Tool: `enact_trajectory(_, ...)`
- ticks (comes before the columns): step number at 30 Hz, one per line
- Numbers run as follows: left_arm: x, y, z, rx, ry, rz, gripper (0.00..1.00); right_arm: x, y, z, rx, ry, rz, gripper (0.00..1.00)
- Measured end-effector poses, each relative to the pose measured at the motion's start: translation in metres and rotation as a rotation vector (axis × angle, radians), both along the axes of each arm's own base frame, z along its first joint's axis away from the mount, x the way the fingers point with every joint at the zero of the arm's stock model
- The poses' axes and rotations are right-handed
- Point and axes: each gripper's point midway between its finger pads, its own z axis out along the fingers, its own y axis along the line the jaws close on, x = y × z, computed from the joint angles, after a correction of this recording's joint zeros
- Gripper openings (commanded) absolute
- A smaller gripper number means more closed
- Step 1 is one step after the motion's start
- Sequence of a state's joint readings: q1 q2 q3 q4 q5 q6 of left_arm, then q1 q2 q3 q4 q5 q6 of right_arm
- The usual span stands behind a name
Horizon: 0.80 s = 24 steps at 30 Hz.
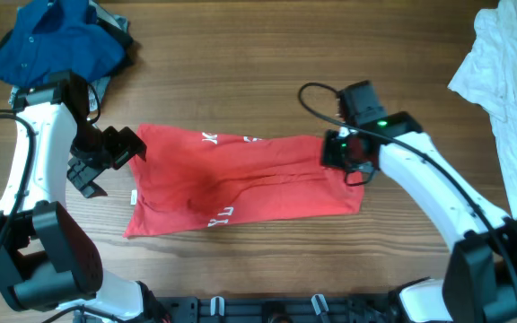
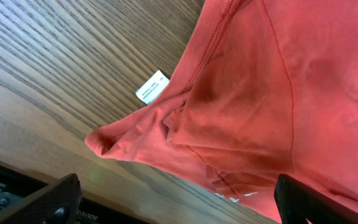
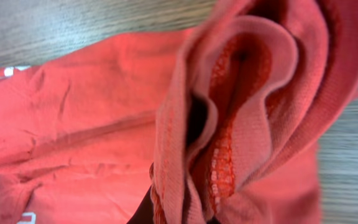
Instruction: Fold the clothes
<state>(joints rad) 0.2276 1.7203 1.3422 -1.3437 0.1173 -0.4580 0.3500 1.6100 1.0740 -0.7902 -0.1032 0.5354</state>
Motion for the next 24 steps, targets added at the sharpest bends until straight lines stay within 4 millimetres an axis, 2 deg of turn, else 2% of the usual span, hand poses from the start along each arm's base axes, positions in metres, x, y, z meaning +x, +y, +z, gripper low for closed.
enact_trajectory(1,0.000,0.000,0.000,0.000,0.000,0.000,1.00,-0.001,0.008,-0.005,0.001,0.009,0.005,0.12)
enact_trajectory(2,0.000,0.000,0.000,0.000,-0.001,0.000,1.00,-0.001,0.014,-0.010,0.003,0.014,0.012,0.25)
enact_trajectory(4,0.000,0.000,0.000,0.000,0.000,0.000,1.00,-0.002,0.023,-0.015,0.010,0.021,0.024,0.31)
enact_trajectory(7,0.000,0.000,0.000,0.000,0.000,0.000,1.00,-0.006,0.032,-0.016,0.042,0.040,0.035,0.52)
enact_trajectory(9,0.000,0.000,0.000,0.000,-0.001,0.000,1.00,-0.009,0.037,-0.014,0.069,0.051,0.058,0.54)
enact_trajectory(11,0.000,0.000,0.000,0.000,-0.001,0.000,1.00,-0.008,0.043,-0.001,0.091,0.059,0.081,0.60)
enact_trajectory(12,0.000,0.000,0.000,0.000,0.000,0.000,1.00,-0.001,0.047,0.012,0.105,0.040,0.093,0.64)
enact_trajectory(14,0.000,0.000,0.000,0.000,0.000,0.000,1.00,0.011,0.052,0.039,0.121,-0.011,0.112,0.79)
enact_trajectory(15,0.000,0.000,0.000,0.000,0.000,0.000,1.00,0.018,0.055,0.056,0.131,-0.051,0.119,0.78)
enact_trajectory(16,0.000,0.000,0.000,0.000,-0.001,0.000,1.00,0.022,0.054,0.063,0.134,-0.073,0.115,0.77)
enact_trajectory(17,0.000,0.000,0.000,0.000,0.000,0.000,1.00,0.026,0.051,0.074,0.129,-0.105,0.114,0.72)
enact_trajectory(18,0.000,0.000,0.000,0.000,0.000,0.000,1.00,0.027,0.044,0.076,0.116,-0.101,0.097,0.64)
enact_trajectory(22,0.000,0.000,0.000,0.000,-0.001,0.000,1.00,0.012,0.020,0.060,0.030,-0.026,0.069,0.41)
enact_trajectory(24,0.000,0.000,0.000,0.000,-0.001,0.000,1.00,0.001,0.013,0.042,0.001,0.018,0.067,0.40)
